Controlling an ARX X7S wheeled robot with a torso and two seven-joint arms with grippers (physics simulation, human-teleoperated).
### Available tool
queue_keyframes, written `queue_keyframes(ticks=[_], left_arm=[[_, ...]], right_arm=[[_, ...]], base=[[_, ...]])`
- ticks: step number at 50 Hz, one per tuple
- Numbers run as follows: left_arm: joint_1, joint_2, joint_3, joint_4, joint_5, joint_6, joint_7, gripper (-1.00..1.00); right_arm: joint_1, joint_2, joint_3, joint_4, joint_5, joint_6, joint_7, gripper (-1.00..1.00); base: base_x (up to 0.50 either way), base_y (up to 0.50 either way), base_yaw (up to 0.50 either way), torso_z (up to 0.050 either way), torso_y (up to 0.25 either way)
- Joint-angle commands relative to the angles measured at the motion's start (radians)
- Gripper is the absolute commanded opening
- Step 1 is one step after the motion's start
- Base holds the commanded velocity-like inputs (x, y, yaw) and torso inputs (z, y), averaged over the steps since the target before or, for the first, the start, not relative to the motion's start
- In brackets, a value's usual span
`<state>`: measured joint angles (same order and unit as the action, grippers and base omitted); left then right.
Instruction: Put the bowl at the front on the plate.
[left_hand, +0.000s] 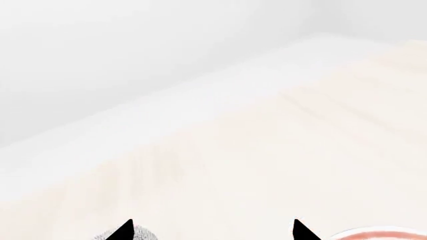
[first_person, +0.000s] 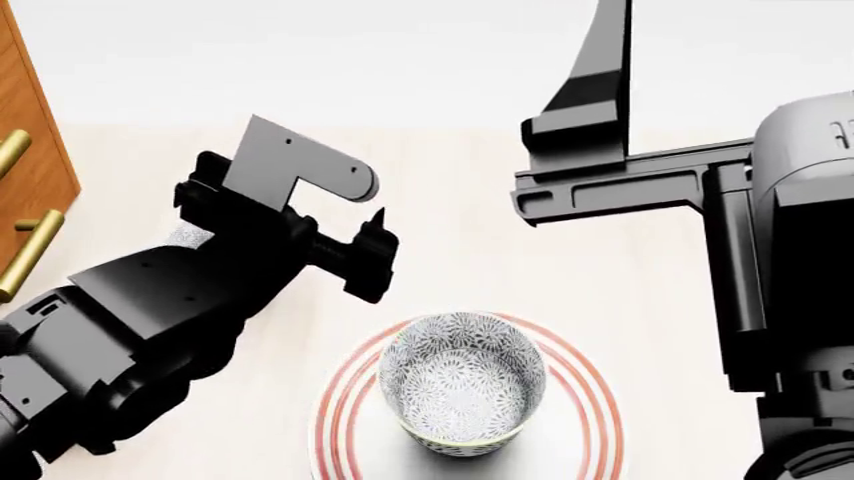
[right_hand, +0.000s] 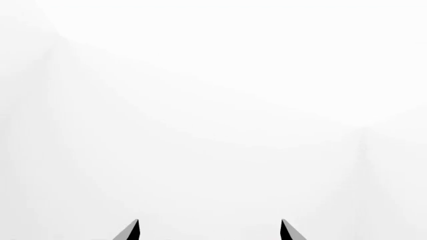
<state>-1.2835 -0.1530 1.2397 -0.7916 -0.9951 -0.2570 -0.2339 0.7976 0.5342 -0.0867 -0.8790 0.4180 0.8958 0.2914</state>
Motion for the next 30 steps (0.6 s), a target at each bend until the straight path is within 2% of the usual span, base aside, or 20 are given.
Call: queue_keyframes(ticks=[1, 14, 16, 21, 24, 26, 30], left_arm=[[0.039, -0.078, -0.046, 0.140, -0.040, 0.004, -0.133, 1.00], [0.091, -0.186, -0.090, 0.370, -0.069, 0.020, -0.296, 1.00], [0.105, -0.205, -0.088, 0.406, -0.036, 0.042, -0.356, 1.00], [0.125, -0.234, -0.098, 0.465, -0.049, 0.046, -0.384, 1.00], [0.141, -0.278, -0.110, 0.566, -0.028, 0.062, -0.476, 1.00], [0.143, -0.295, -0.109, 0.605, -0.041, 0.055, -0.463, 1.00], [0.151, -0.331, -0.117, 0.691, -0.038, 0.054, -0.524, 1.00]], right_arm=[[-0.023, -0.001, -0.008, 0.018, -0.011, -0.028, 0.004, 1.00], [-0.012, 0.003, -0.022, 0.008, -0.008, -0.008, 0.012, 1.00], [-0.021, 0.002, -0.021, 0.012, -0.010, -0.017, 0.013, 1.00], [-0.035, 0.001, -0.021, 0.024, -0.015, -0.036, 0.013, 1.00], [-0.038, 0.001, -0.021, 0.025, -0.015, -0.039, 0.014, 1.00], [-0.039, 0.001, -0.020, 0.025, -0.013, -0.038, 0.015, 1.00], [-0.030, 0.001, -0.023, 0.023, -0.010, -0.032, 0.016, 1.00]], base=[[0.00, 0.00, 0.00, 0.000, 0.000], [0.00, 0.00, 0.00, 0.000, 0.000], [0.00, 0.00, 0.00, 0.000, 0.000], [0.00, 0.00, 0.00, 0.000, 0.000], [0.00, 0.00, 0.00, 0.000, 0.000], [0.00, 0.00, 0.00, 0.000, 0.000], [0.00, 0.00, 0.00, 0.000, 0.000]])
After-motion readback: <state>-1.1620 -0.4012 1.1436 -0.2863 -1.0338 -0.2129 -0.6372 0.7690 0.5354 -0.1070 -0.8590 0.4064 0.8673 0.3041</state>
